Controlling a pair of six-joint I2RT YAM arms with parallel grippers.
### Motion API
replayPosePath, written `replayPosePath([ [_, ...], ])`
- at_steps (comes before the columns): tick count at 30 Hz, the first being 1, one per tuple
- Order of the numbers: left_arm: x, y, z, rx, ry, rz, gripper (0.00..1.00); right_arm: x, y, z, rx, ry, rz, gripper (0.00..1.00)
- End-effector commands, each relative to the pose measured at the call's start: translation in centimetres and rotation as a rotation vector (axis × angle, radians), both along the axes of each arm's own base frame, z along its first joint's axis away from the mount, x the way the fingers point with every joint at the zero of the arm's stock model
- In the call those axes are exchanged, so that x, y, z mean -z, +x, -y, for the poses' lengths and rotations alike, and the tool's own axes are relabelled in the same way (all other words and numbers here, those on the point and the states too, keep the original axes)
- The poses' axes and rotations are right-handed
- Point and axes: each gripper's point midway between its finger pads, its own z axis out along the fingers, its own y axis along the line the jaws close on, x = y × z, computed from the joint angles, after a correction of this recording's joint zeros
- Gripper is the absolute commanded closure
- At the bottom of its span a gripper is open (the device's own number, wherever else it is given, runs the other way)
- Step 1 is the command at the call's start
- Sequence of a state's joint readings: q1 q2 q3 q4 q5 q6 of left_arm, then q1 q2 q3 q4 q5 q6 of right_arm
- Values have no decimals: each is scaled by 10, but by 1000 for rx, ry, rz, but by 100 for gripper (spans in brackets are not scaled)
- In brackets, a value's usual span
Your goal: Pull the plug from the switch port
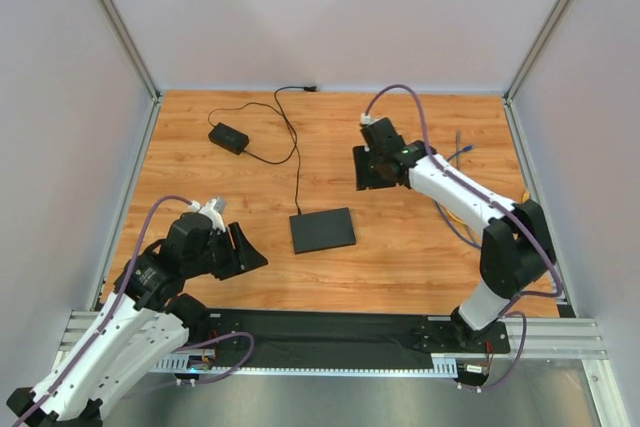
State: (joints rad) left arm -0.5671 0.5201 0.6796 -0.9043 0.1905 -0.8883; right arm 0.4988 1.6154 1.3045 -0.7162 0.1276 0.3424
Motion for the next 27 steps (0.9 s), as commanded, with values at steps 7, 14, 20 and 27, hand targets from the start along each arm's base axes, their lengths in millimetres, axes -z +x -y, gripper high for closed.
replayPosePath([
  [7,26,22,5,-217,-78,-94,46,47,-11,-121,-293,175,-106,59],
  [14,29,35,10,-245,-97,-83,46,62,-19,-141,-326,257,-174,59],
  [20,28,46,12,-247,-61,-80,46,59,-21,-149,-343,313,-160,59],
  [27,23,52,24,-193,-59,-90,46,73,-17,-146,-317,284,-180,59],
])
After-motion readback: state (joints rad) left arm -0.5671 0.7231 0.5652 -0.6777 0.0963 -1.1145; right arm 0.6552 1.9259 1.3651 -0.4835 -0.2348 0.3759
